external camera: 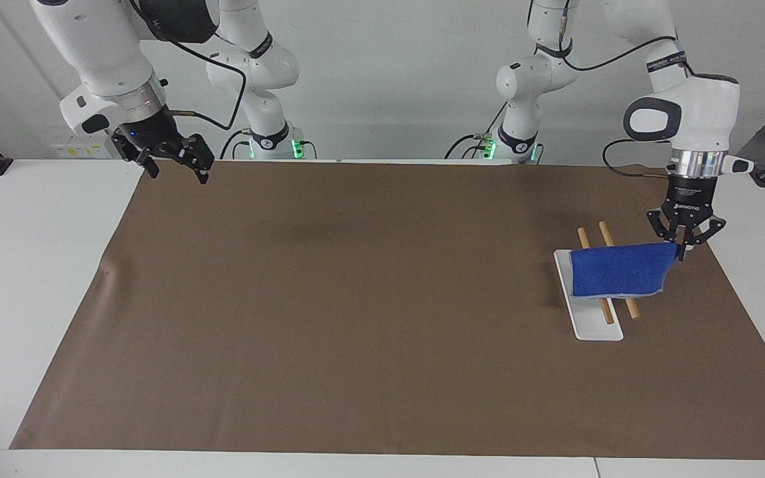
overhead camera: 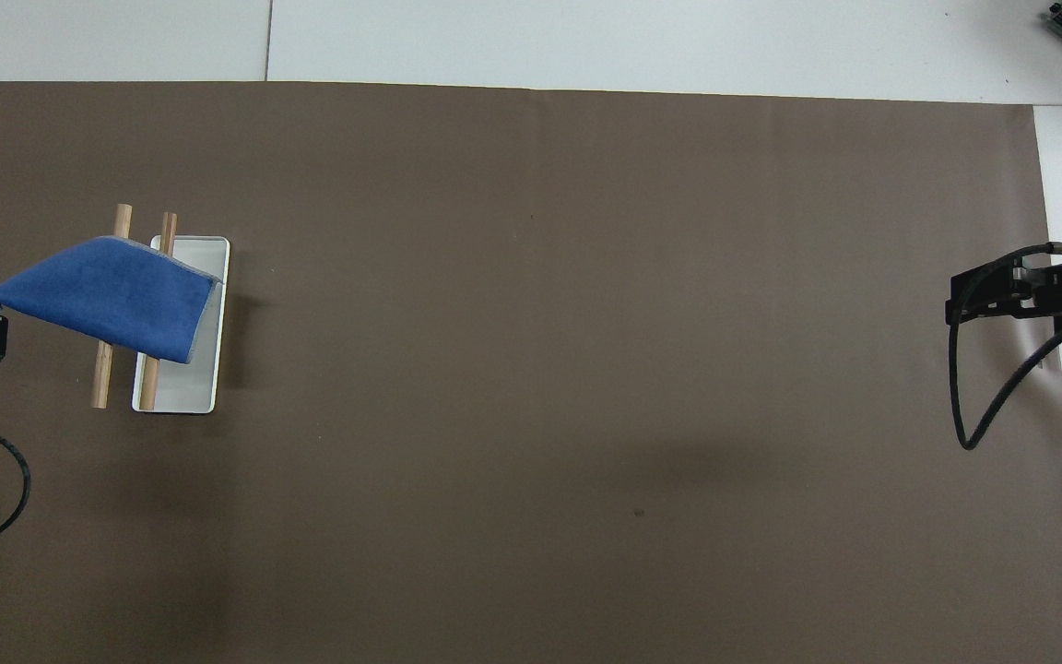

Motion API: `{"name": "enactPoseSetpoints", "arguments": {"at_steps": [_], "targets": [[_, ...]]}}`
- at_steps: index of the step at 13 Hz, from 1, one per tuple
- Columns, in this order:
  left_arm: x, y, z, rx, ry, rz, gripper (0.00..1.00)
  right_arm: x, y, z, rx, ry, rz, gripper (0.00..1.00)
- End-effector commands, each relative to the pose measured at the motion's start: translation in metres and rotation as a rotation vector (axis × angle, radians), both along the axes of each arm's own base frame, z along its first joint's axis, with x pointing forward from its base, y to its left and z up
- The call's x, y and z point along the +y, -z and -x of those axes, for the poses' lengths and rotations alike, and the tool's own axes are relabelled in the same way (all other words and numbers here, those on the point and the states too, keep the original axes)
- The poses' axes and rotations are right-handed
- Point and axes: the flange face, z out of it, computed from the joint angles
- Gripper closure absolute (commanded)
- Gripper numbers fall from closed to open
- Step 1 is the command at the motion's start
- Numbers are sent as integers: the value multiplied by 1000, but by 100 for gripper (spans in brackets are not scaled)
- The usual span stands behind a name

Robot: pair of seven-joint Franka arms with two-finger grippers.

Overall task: Right arm passes towel to left arm to hang
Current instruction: 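Release the towel and raise the left gripper away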

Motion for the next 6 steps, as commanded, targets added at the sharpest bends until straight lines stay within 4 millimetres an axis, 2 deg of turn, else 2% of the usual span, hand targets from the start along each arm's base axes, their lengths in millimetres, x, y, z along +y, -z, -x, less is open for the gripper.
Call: {"name": "enactPoseSetpoints", "arguments": {"at_steps": [1,3,4,6], "targets": [[-3,0,2,-1,-18,6,46,-3,-1,4,-6,12,-19,0],[-2,-1,2,-1,-18,6,5,5,-4,3,-20,-15,-17,0],[-1,-4,2,-5,-18,4,0,7,-6,3,-26,-16,-13,0],[-3,-14,-5,-6,2,5,0,7,-7,2,-33,-18,-15,0]]}}
